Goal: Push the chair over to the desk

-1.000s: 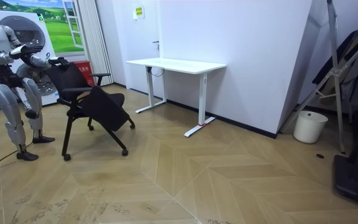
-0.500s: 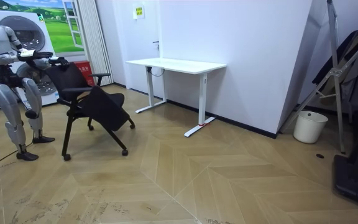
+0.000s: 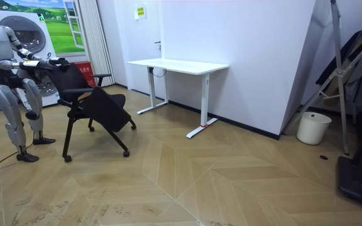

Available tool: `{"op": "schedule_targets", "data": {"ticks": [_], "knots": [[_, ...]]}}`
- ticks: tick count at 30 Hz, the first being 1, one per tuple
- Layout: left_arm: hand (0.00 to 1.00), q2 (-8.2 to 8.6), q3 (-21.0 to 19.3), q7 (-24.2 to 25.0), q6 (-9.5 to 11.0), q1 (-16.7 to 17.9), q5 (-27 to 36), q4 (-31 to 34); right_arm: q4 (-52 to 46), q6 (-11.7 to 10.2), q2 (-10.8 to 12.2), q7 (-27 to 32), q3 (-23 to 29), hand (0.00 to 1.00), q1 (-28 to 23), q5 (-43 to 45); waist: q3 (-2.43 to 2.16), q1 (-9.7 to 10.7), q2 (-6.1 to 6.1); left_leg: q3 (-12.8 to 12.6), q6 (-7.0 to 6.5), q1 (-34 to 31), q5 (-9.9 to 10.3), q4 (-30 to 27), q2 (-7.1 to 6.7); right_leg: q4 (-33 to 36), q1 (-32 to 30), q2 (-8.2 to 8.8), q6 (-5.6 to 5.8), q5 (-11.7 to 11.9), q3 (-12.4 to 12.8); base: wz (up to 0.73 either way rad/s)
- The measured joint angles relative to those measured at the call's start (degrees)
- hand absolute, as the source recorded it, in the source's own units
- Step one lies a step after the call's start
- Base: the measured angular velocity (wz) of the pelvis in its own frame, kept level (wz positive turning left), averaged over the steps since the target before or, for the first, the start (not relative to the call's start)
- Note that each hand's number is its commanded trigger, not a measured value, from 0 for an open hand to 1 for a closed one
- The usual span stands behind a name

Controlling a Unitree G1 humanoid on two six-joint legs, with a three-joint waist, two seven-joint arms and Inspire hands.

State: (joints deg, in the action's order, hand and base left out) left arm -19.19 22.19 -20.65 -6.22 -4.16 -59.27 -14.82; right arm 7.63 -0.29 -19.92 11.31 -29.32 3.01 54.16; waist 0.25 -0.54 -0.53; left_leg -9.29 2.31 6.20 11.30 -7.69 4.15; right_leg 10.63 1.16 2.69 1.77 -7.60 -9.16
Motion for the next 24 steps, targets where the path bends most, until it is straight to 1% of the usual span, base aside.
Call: {"op": "schedule_targets", "data": {"ticks": [4, 9, 13, 15, 16, 18, 20, 22, 24], "knots": [[1.0, 0.17, 0.16, -0.53, 0.34, 0.0, -0.01, -0.42, 2.18, -0.48, -0.01, 2.41, -0.12, 0.0, 0.01, 1.97, -0.06, 0.06, 0.02, 0.12, 0.0, 0.01, 0.0, -0.04, 0.01, -0.02, 0.08, 0.02, 0.0, 0.0, -0.2, 0.02], [1.0, 0.31, 0.65, -2.27, 0.33, 0.0, -0.02, -1.3, 3.06, 0.18, 0.0, 3.89, -0.82, 0.0, 0.04, 3.82, -0.08, 0.05, 0.03, 0.22, 0.0, -0.01, 0.0, -0.07, 0.0, -0.06, 0.15, 0.03, 0.0, 0.0, -0.27, 0.0], [1.0, 0.63, 1.21, -3.45, 0.31, -0.06, 0.06, -2.26, 4.74, 0.05, 0.11, 5.65, -1.13, 0.0, 0.09, 4.75, -0.21, 0.08, 0.25, 0.25, 0.0, 0.18, 0.0, -0.09, -0.04, -0.12, 0.43, 0.08, 0.01, -0.01, -0.36, 0.0], [1.0, 1.0, 1.3, -3.55, 0.33, -0.06, 0.05, -2.83, 5.6, 0.05, 0.18, 6.33, -1.34, 0.0, 0.08, 4.97, -0.22, 0.1, 0.28, 0.4, 0.0, 0.53, 0.0, -0.1, -0.07, -0.32, 0.93, 0.1, 0.02, -0.02, -0.48, 0.02], [1.0, 1.38, 1.31, -3.53, 0.3, -0.09, 0.03, -3.16, 6.41, 0.07, 0.22, 6.87, -1.53, 0.0, 0.19, 5.38, -0.31, 0.08, 0.29, 0.55, 0.0, 0.6, 0.0, -0.1, -0.07, -0.35, 1.05, 0.11, 0.03, -0.02, -0.52, 0.04], [1.0, 1.84, 1.3, -3.42, 0.2, -0.12, -0.02, -3.42, 7.98, 0.13, 0.39, 8.12, -1.64, 0.0, 0.45, 7.22, -0.28, 0.08, 0.29, 0.64, 0.0, 0.94, 0.0, -0.09, -0.07, -0.36, 1.38, 0.11, 0.02, -0.02, -0.46, 0.02], [1.0, 2.4, 1.55, -3.33, 0.28, -0.16, -0.01, -4.33, 10.02, 0.53, 1.0, 9.81, -1.96, 0.0, 0.48, 7.99, -0.27, 0.09, 0.25, 0.68, 0.0, 1.75, 0.0, -0.09, -0.07, -0.85, 2.55, 0.12, 0.06, -0.04, -0.46, 0.04], [1.0, 2.67, 1.53, -3.33, 0.22, -0.16, -0.01, -4.61, 11.29, 1.46, 2.12, 10.76, -1.96, 0.0, 0.5, 9.47, -0.26, 0.08, 0.14, 0.69, 0.0, 2.06, 0.0, -0.06, -0.07, -0.92, 2.82, 0.11, 0.11, -0.08, -0.41, 0.0], [1.0, 2.73, 1.53, -3.34, 0.22, -0.17, -0.1, -4.59, 12.1, 1.79, 2.97, 11.42, -1.88, 0.0, 0.71, 9.62, -0.22, 0.12, 0.03, 0.68, 0.0, 2.04, 0.0, -0.06, -0.12, -0.96, 2.81, 0.13, 0.15, -0.11, -0.34, 0.0]]}}
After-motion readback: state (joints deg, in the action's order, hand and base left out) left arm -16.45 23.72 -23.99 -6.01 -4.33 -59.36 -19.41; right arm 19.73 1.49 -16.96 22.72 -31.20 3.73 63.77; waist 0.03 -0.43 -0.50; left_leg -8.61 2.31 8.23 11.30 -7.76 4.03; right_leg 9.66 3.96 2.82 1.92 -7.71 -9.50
